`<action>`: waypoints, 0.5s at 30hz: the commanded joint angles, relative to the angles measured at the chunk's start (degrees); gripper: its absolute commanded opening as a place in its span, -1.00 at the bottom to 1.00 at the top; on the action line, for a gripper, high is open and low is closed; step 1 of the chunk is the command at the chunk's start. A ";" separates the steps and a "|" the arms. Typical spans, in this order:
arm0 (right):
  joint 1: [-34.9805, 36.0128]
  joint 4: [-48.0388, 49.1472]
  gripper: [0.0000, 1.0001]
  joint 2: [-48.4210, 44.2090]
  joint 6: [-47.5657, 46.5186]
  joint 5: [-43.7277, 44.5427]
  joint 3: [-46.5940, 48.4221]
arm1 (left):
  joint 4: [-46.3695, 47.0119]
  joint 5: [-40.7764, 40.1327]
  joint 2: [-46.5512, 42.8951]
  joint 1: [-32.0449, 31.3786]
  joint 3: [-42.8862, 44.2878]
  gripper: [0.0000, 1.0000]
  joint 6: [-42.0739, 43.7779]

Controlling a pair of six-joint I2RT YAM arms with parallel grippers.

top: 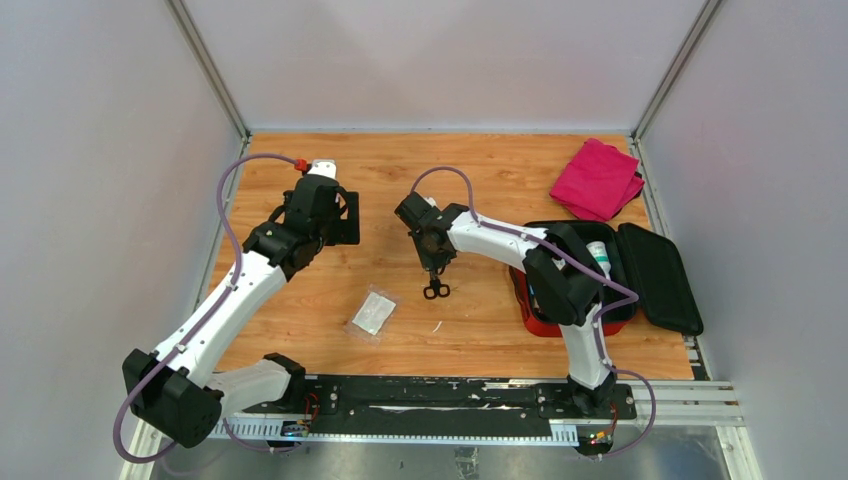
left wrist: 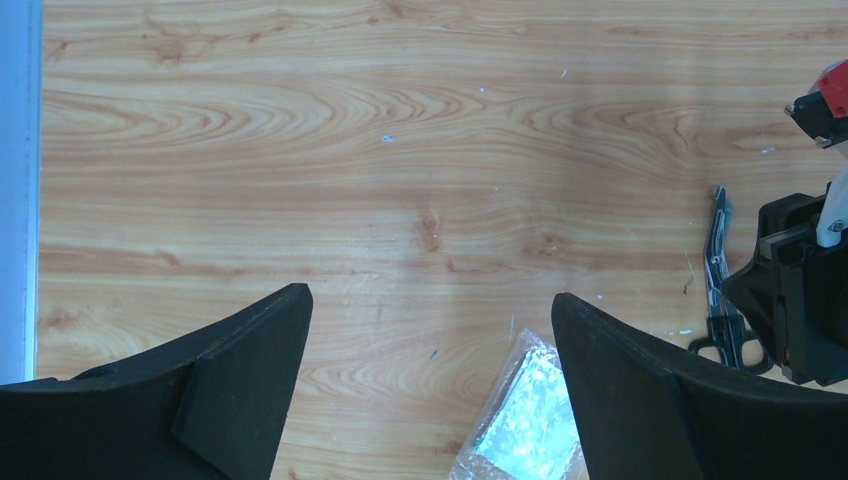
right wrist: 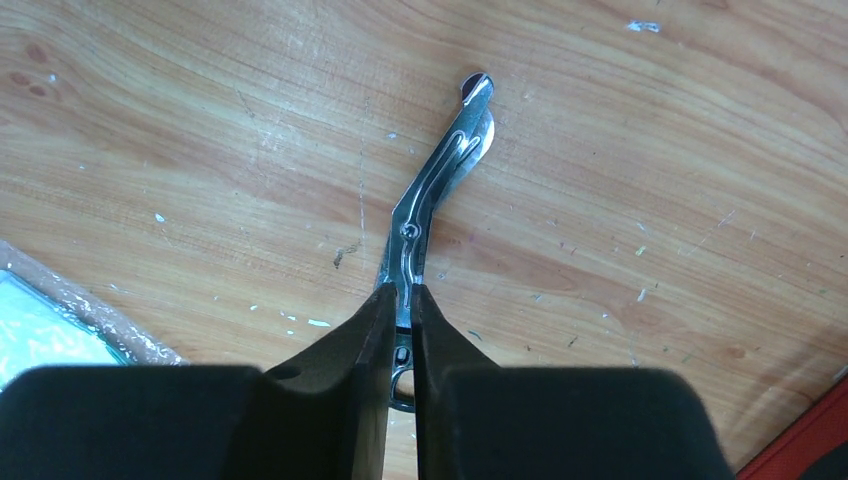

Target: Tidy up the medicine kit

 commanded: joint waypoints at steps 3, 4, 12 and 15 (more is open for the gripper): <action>0.14 -0.56 -0.52 0.63 0.09 0.89 1.01 | 0.93 0.36 0.14 0.67 -0.63 0.92 0.03; 0.04 -0.56 -0.48 0.91 0.17 0.81 1.36 | 0.93 0.34 0.17 0.70 -0.62 0.92 0.04; -0.24 -0.65 -0.28 3.75 -0.40 0.24 3.25 | 0.98 0.45 0.05 0.84 -0.62 0.92 0.03; -0.24 -0.86 -0.27 4.92 -0.63 0.36 3.75 | 0.98 0.49 0.07 0.89 -0.62 0.92 0.03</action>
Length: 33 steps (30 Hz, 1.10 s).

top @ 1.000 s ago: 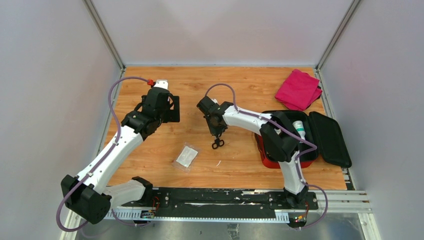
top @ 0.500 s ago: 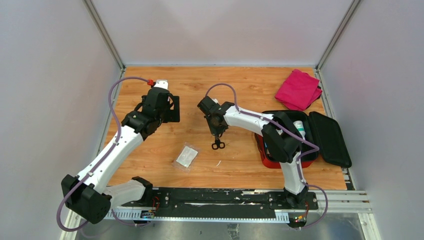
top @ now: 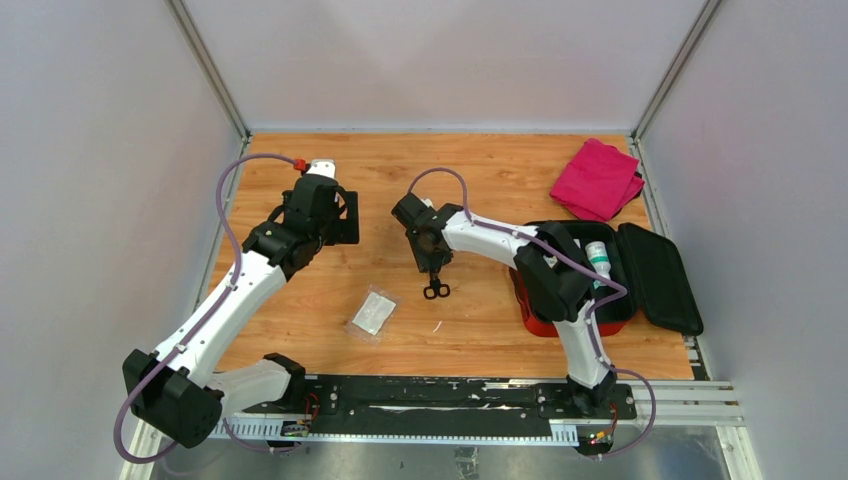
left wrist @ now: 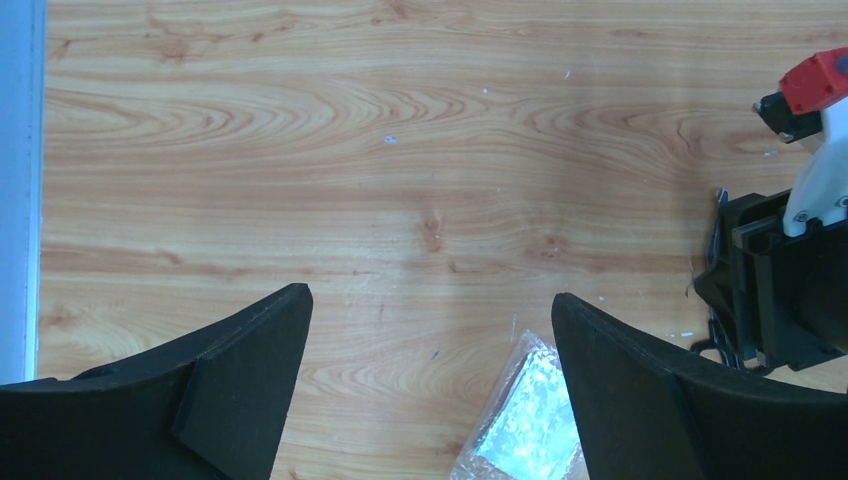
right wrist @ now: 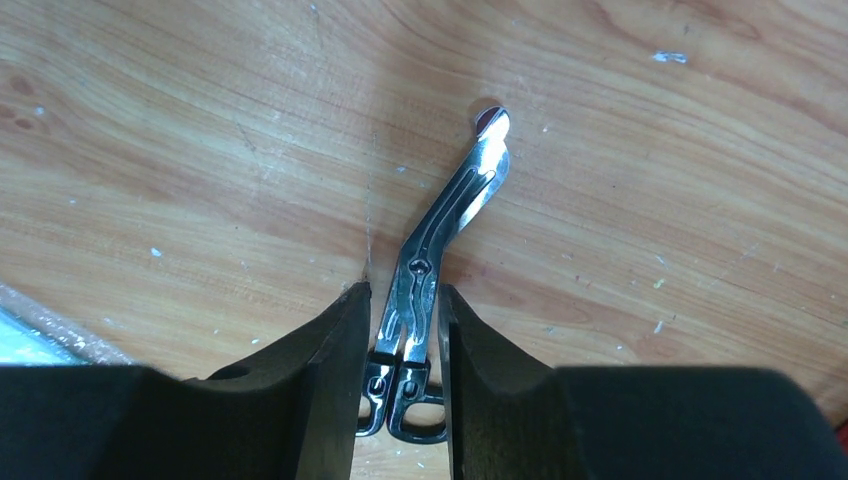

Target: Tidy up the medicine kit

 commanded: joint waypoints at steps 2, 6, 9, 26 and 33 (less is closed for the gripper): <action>-0.19 -1.44 -0.27 3.05 -0.56 0.63 1.79 | 0.96 0.45 0.02 0.63 -0.70 0.92 0.03; -0.19 -2.67 -0.36 4.22 -0.35 1.71 1.72 | 0.96 0.52 0.08 0.65 -0.77 0.92 0.03; -0.20 -3.26 -0.60 4.25 -0.03 2.19 1.36 | 0.93 0.53 0.09 0.71 -0.78 0.92 0.07; -0.19 1.13 -1.00 -4.87 1.78 -1.23 -7.27 | 1.50 4.14 0.73 0.85 -1.59 0.92 -0.94; -0.19 3.19 -1.00 -9.23 1.66 -1.96 -11.45 | 5.18 13.64 -0.26 0.87 -6.91 0.92 -6.82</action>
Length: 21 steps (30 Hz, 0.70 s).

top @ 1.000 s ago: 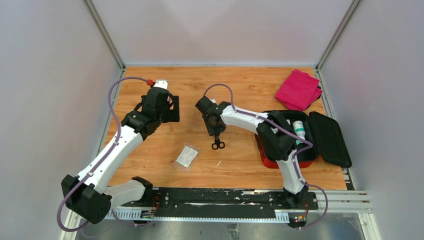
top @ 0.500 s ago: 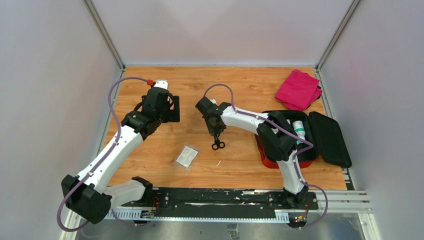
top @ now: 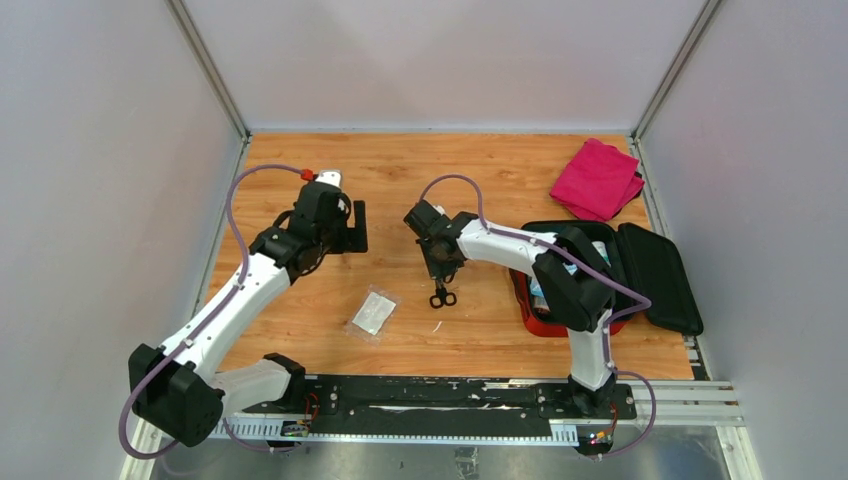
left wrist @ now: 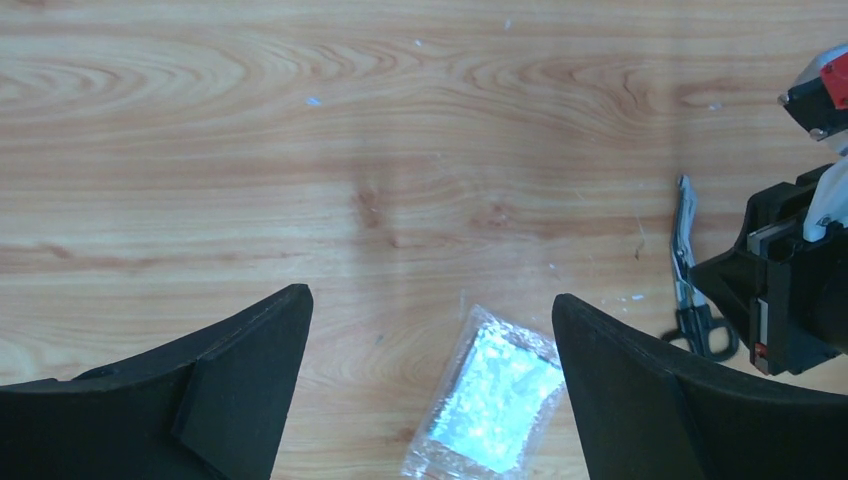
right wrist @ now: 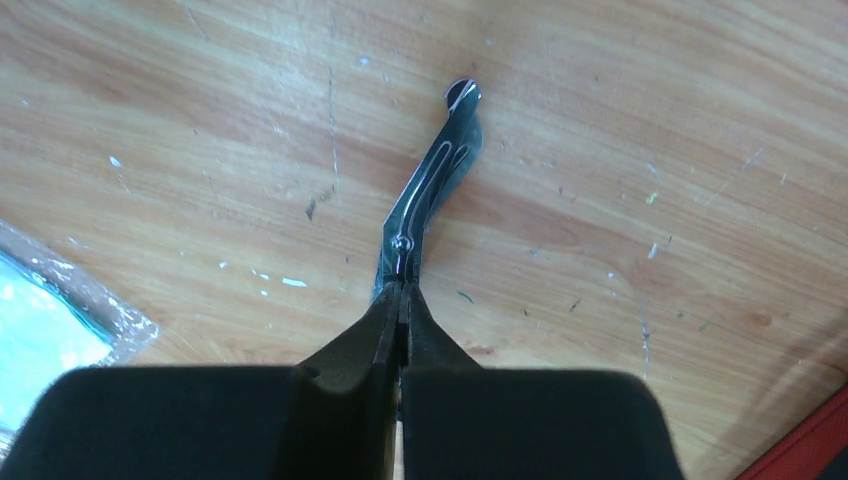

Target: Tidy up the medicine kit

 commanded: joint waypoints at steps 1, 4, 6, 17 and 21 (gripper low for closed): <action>-0.15 0.36 -1.00 -3.11 0.22 -0.72 -2.60 | 4.09 8.84 -0.80 0.47 -4.95 0.92 -5.59; -0.15 0.46 -1.00 -3.42 0.08 -0.61 -2.94 | 6.03 12.41 -0.57 0.40 -7.62 0.91 -7.80; -0.19 0.62 -0.95 -3.44 0.10 -0.77 -2.99 | 6.64 13.32 -0.51 0.43 -8.47 0.90 -8.30; -1.53 1.45 -0.67 -6.72 0.26 0.32 -2.52 | 9.65 17.11 0.01 0.39 -10.60 0.89 -8.47; -3.91 1.56 -0.67 -11.94 1.52 2.16 -6.40 | 11.00 18.13 2.74 -1.08 -9.53 0.84 -8.18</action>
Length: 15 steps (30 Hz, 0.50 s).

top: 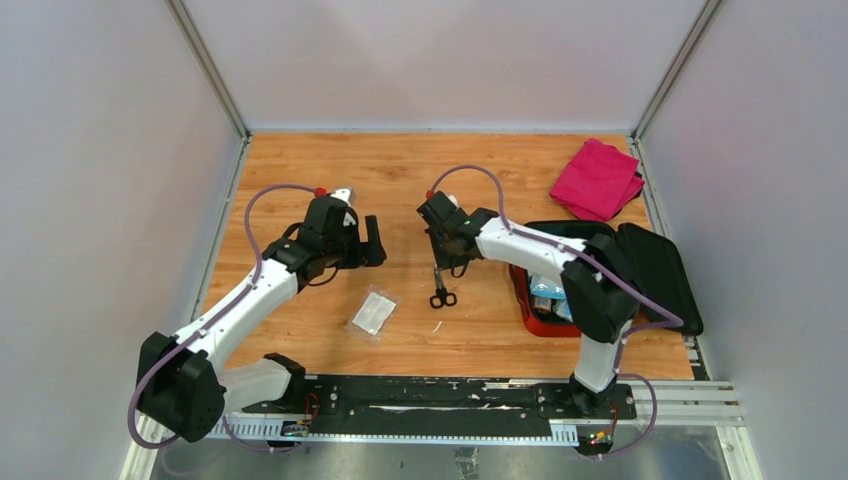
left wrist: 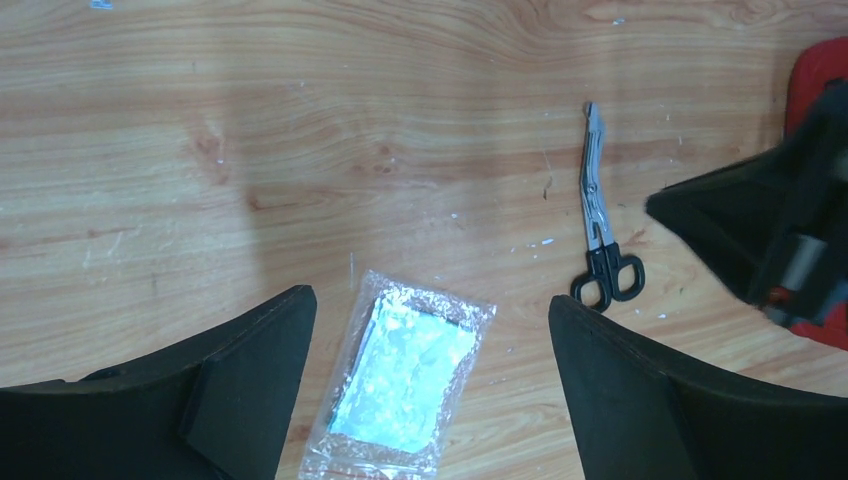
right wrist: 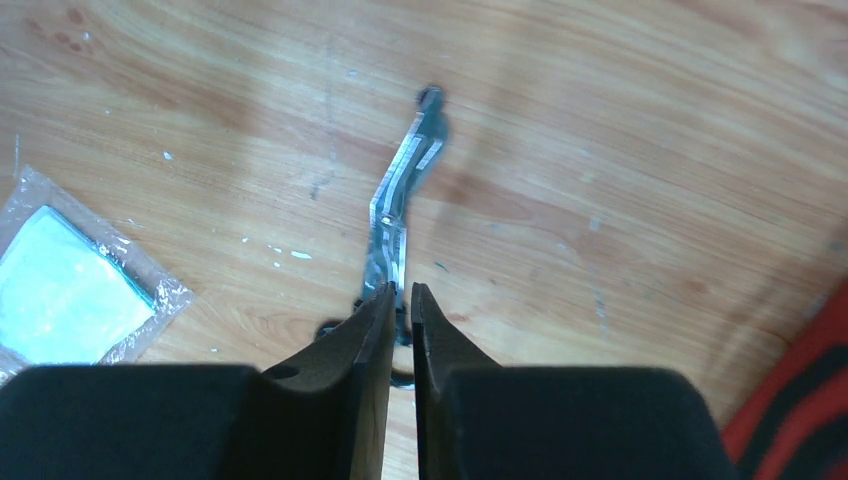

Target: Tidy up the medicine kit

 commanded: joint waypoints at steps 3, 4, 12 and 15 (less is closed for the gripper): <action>-4.90 0.17 -0.67 -11.31 2.23 3.47 -7.27 | 1.73 0.40 6.20 -4.06 3.38 0.81 0.96; -5.59 0.35 -0.67 -13.19 2.57 3.64 -8.63 | 1.65 0.10 7.59 -5.18 4.34 0.80 1.12; -8.56 1.02 -0.67 -28.62 5.28 5.11 -19.17 | -0.60 -4.65 18.85 -13.88 12.62 0.71 1.62; -8.60 1.55 -0.67 -33.61 6.44 4.55 -22.86 | -0.85 -6.41 22.55 -16.17 15.06 0.69 1.26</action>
